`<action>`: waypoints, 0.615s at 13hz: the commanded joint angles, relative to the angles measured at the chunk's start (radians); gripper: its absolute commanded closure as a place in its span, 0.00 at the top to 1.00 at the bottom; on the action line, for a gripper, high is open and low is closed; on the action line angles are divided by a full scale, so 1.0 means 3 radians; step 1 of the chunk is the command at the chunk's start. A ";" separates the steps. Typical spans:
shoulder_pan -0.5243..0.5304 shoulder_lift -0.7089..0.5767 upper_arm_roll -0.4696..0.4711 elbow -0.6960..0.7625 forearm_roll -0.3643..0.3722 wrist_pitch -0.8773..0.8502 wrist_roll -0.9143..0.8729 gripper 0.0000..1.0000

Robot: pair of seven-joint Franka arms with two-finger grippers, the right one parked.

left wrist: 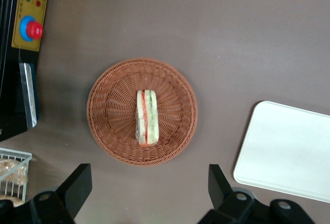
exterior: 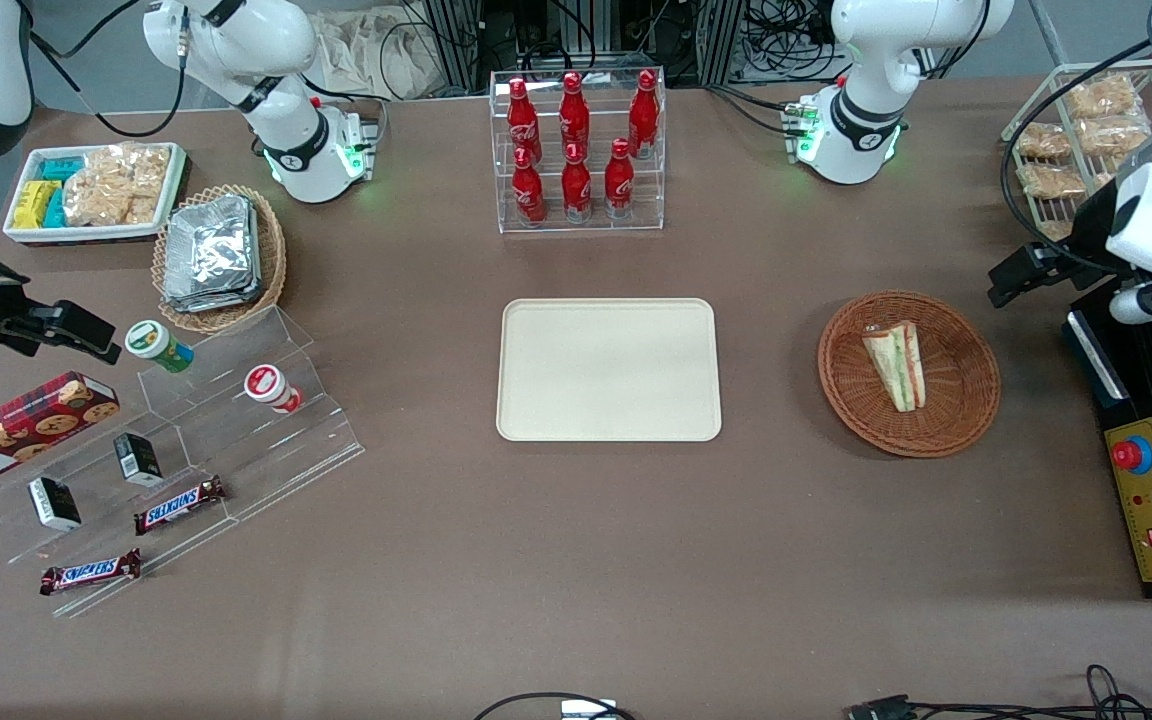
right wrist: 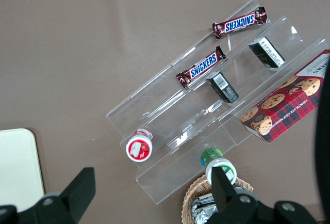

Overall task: Place sandwich from basket to tray
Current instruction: 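Move the left gripper over the sandwich in the wicker basket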

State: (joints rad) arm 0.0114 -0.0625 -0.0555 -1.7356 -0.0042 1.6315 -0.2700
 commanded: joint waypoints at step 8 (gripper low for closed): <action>0.0095 -0.0043 -0.0019 -0.1944 -0.0022 0.1825 -0.0148 1.00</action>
State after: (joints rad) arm 0.0200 -0.0493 -0.0536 -2.2165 -0.0048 2.0800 -0.2970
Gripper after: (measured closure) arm 0.000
